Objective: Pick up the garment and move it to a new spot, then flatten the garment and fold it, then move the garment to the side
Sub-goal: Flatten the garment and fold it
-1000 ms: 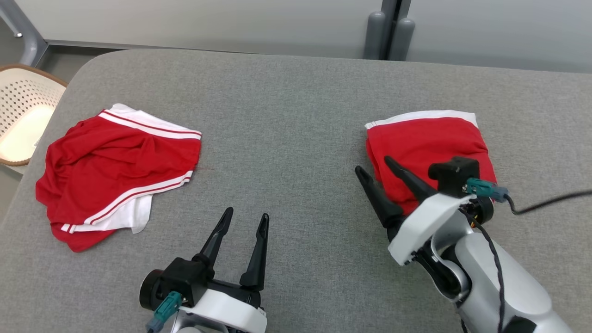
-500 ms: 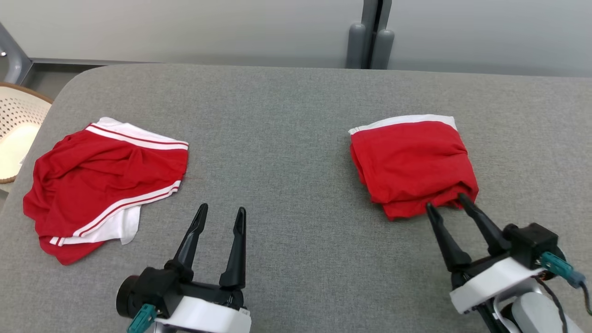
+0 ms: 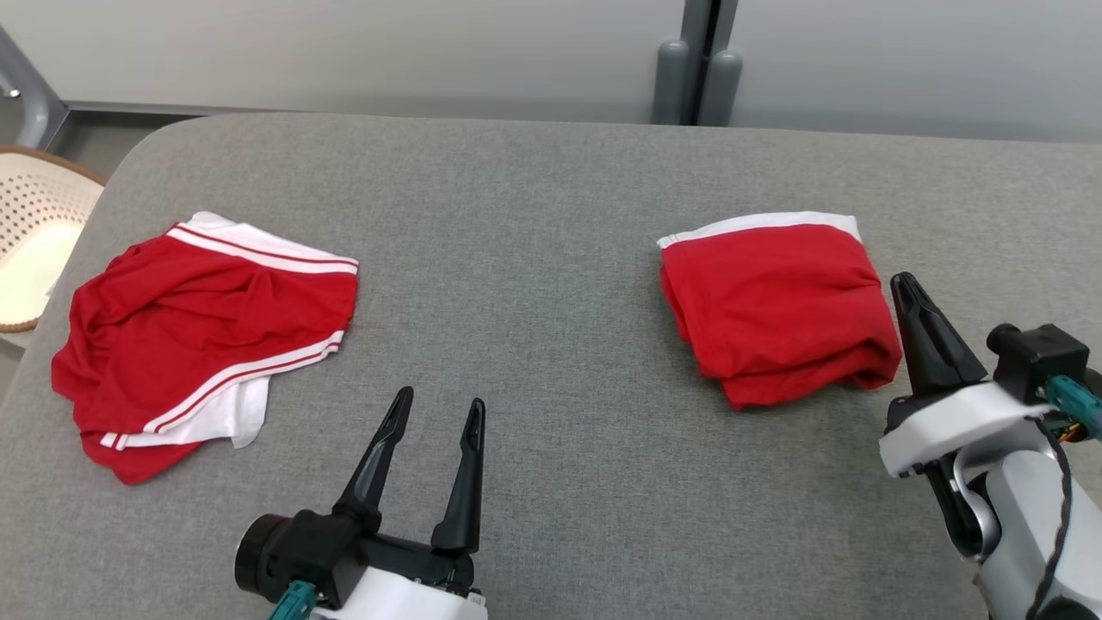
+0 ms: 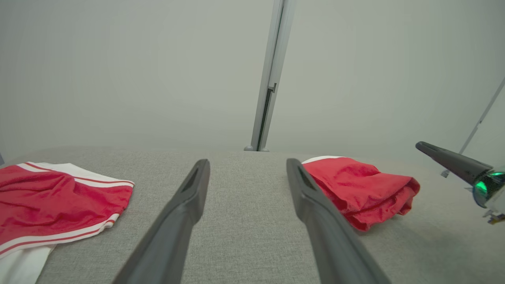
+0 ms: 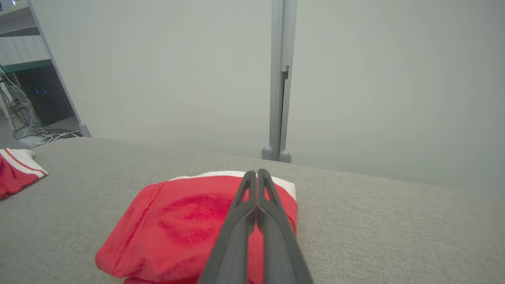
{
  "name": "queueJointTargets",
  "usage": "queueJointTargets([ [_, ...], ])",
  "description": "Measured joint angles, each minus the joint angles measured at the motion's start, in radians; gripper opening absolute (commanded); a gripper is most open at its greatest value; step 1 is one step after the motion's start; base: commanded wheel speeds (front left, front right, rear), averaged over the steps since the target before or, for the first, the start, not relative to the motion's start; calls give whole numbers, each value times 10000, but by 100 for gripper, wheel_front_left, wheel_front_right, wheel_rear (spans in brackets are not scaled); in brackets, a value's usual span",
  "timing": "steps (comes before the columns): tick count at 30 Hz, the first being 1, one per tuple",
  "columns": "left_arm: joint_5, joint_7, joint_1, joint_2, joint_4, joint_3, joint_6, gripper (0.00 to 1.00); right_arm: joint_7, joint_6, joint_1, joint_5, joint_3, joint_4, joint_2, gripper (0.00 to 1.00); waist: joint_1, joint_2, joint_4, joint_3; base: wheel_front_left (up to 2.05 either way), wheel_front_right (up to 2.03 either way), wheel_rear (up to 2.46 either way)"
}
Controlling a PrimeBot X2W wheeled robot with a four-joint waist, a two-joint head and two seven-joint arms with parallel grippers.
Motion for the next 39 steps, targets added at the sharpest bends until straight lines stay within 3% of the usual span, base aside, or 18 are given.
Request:
queueJointTargets([
  [8,-15,0,-182,0,119,-205,0,100,58,2,-1005,90,-23,2807,17,0,0,0,362,389,0,0,0],
  [20,-100,0,-387,0,90,-263,-15,100,-25,2,-1446,240,167,4803,52,0,0,0,517,795,0,0,0],
  [22,-100,0,-502,0,132,-263,-50,100,-23,0,-1504,19,157,4658,61,0,0,0,509,741,0,0,0],
  [30,-100,0,-391,0,176,-251,-44,100,-23,4,-604,-988,219,1908,512,0,0,0,478,367,0,0,0],
  [34,-148,0,-339,-4,230,-382,-88,100,-23,2,-219,-1041,788,2069,800,0,0,0,620,239,0,0,0],
  [39,-178,0,-306,0,303,-341,-104,100,-21,2,-217,-533,1787,3116,1436,0,0,0,851,78,0,0,0],
])
